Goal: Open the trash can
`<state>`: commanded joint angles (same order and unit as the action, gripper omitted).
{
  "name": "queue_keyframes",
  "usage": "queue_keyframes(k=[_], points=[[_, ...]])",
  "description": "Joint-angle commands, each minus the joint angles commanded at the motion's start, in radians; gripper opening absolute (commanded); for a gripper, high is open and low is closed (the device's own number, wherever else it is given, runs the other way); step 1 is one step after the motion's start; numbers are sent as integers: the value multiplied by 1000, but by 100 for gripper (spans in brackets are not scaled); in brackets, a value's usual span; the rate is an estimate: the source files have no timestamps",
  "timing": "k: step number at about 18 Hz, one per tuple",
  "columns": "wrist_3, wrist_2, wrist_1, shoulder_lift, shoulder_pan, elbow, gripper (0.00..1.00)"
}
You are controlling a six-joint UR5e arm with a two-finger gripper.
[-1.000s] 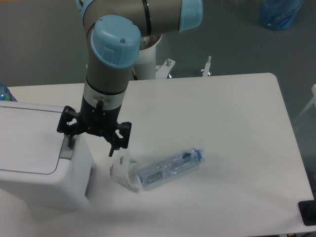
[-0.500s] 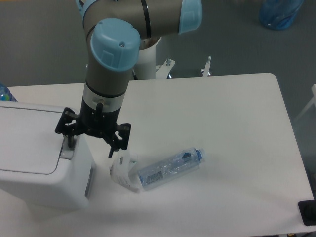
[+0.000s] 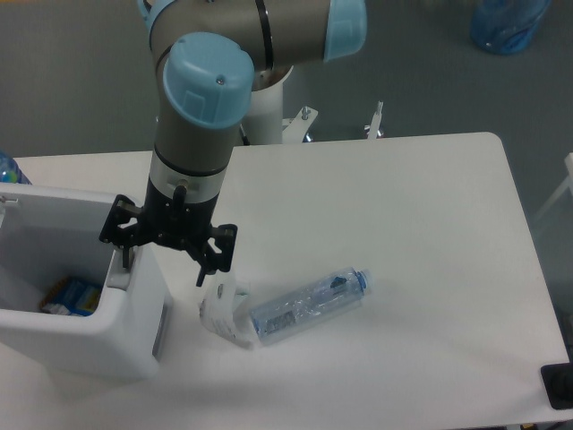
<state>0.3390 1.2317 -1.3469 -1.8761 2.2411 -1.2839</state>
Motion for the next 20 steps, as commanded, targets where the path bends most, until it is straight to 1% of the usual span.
queue_keyframes(k=[2, 3, 5, 7, 11, 13, 15, 17, 18, 20], points=[[8, 23, 9, 0, 15, -2, 100], [26, 52, 8, -2, 26, -5, 100], [134, 122, 0, -2, 55, -14, 100], [230, 161, -6, -6, 103, -20, 100], [337, 163, -3, -6, 228, -21, 100], [429, 163, 8, -32, 305, -44, 100], [532, 199, 17, -76, 331, -49, 100], [624, 251, 17, -90, 376, -43, 100], [676, 255, 21, -95, 394, -40, 100], [791, 256, 52, -95, 434, -43, 100]])
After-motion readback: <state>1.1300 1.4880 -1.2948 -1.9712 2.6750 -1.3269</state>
